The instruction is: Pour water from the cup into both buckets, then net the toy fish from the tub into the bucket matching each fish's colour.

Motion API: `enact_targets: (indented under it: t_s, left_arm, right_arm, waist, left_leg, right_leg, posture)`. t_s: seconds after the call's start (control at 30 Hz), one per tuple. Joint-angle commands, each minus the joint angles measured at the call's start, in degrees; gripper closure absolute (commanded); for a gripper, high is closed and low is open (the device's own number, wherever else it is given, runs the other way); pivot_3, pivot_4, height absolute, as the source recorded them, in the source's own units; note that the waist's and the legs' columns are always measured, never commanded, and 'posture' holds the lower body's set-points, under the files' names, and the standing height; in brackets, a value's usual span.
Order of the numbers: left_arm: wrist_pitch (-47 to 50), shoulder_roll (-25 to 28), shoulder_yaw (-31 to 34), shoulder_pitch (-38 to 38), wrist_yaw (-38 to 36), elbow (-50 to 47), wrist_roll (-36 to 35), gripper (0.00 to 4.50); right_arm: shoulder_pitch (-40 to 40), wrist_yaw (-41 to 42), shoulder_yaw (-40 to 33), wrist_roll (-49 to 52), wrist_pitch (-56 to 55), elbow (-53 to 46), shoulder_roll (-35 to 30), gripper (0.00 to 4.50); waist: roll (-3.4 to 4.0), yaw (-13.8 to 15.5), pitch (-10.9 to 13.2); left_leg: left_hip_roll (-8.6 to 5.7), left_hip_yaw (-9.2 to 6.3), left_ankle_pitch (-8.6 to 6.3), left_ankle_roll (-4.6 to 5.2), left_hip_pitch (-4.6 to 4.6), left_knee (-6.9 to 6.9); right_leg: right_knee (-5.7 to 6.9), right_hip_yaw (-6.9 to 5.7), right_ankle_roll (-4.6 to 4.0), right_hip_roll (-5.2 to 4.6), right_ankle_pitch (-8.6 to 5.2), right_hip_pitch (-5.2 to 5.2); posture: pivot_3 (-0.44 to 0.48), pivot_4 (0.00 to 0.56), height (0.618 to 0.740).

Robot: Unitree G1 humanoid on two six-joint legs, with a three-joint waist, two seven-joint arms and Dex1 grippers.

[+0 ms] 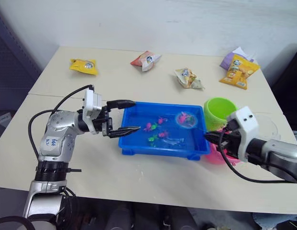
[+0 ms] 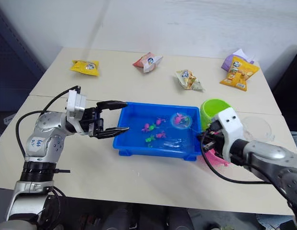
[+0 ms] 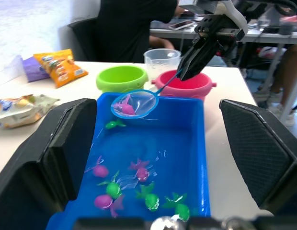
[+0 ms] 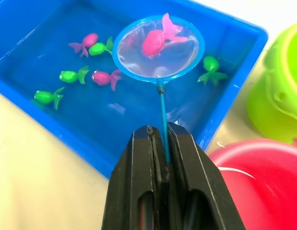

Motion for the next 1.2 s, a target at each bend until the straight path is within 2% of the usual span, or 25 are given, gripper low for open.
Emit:
enact_targets:
  t_s: [0.03,0.13,0.27,0.4,0.57,0.63,0.7,0.83,1.03,1.1,1.2]
  left_arm:
    - [-0.5,-1.2,-1.1,-1.8,-1.4,0.9,-0.9,0.09]
    - [-0.6,-2.2,-1.8,-2.8,-2.4,2.3,-0.8,0.09]
    - [-1.0,-4.0,-3.0,-4.6,-4.0,4.8,-0.6,0.09]
    - [-1.6,-5.5,-3.9,-6.3,-4.9,7.1,-0.2,0.09]
    - [-1.8,-6.3,-4.1,-7.0,-5.4,8.0,0.1,0.09]
    - [-1.5,-6.6,-4.1,-6.9,-5.3,7.7,0.0,0.09]
    - [-1.0,-6.8,-4.1,-6.5,-4.9,7.0,-0.1,0.09]
    - [-0.1,-6.9,-4.0,-5.6,-4.1,5.6,-0.5,0.09]
    - [1.4,-7.0,-3.7,-3.9,-2.2,2.9,-0.9,0.09]
    - [1.8,-7.1,-3.6,-3.5,-1.8,2.1,-1.0,0.09]
    - [2.2,-7.3,-3.4,-2.9,-1.0,1.1,-1.2,0.09]
  right_arm:
    - [7.0,6.4,-10.8,-3.7,-8.2,-8.2,2.6,4.50]
    - [13.9,6.0,-18.4,-2.2,-8.6,-10.6,4.2,4.50]
    - [26.7,10.8,-29.8,-5.4,-12.8,-13.9,9.2,4.50]
    - [35.0,16.0,-34.3,-9.8,-18.5,-13.7,14.8,4.50]
    - [41.6,21.2,-31.3,-22.1,-27.7,-11.4,18.8,4.50]
    - [42.3,24.9,-28.0,-30.8,-36.9,-8.5,20.0,4.50]
    - [43.2,25.2,-24.3,-40.7,-45.6,-4.2,20.8,4.50]
    - [42.1,24.3,-19.4,-51.1,-57.9,2.6,24.2,4.50]
    - [39.8,16.7,-15.3,-74.4,-88.2,18.6,24.4,4.50]
    - [38.7,13.0,-15.8,-79.3,-93.8,21.8,24.5,4.50]
    - [37.4,4.0,-17.4,-92.0,-99.8,24.9,24.5,4.50]
  waist:
    - [0.00,0.2,0.0]
    - [0.00,0.4,0.0]
    - [0.00,0.6,0.0]
    - [0.02,0.8,0.0]
    - [0.03,0.5,0.0]
    - [0.03,0.3,0.0]
    - [0.03,0.1,0.0]
    - [0.03,0.1,0.0]
    - [0.05,0.0,0.0]
    - [0.05,0.0,0.0]
    - [0.06,0.0,0.0]
  left_leg:
    - [0.00,0.00,0.00,0.00,0.00,-0.01]
    - [0.00,0.01,0.00,-0.01,0.00,0.02]
    - [-0.03,0.01,0.02,-0.01,0.05,0.01]
    - [-0.01,0.09,0.03,-0.03,0.11,0.04]
    - [-0.02,0.17,0.03,-0.02,0.20,0.02]
    - [-0.02,0.18,0.04,-0.04,0.23,0.01]
    - [-0.02,0.18,0.05,-0.07,0.25,0.00]
    - [-0.05,0.23,0.08,-0.11,0.27,0.01]
    - [-0.06,0.37,0.12,-0.19,0.39,0.05]
    - [-0.06,0.36,0.15,-0.25,0.40,0.05]
    - [-0.06,0.38,0.20,-0.33,0.45,0.05]
  right_leg:
    - [-0.02,0.00,0.01,0.02,0.00,0.02]
    - [-0.05,0.01,0.07,0.05,0.04,0.07]
    - [-0.10,0.06,0.11,0.08,0.06,0.13]
    - [-0.04,0.16,0.12,0.15,0.07,0.12]
    - [-0.19,0.30,0.12,0.18,0.06,0.11]
    - [-0.18,0.31,0.12,0.18,0.06,0.11]
    - [-0.17,0.33,0.12,0.18,0.06,0.11]
    - [-0.14,0.37,0.12,0.18,0.06,0.09]
    - [0.04,0.51,0.11,0.17,0.06,0.06]
    - [0.10,0.51,0.10,0.18,0.05,0.05]
    - [0.18,0.55,0.08,0.18,0.04,0.06]
  posture:
    - [0.000,0.150,0.738]
    - [0.000,0.150,0.738]
    - [0.000,0.150,0.738]
    - [0.000,0.150,0.738]
    - [0.000,0.150,0.738]
    - [0.000,0.150,0.738]
    - [0.000,0.150,0.738]
    - [0.000,0.150,0.738]
    - [0.000,0.150,0.738]
    - [0.000,0.150,0.738]
    - [0.000,0.150,0.738]
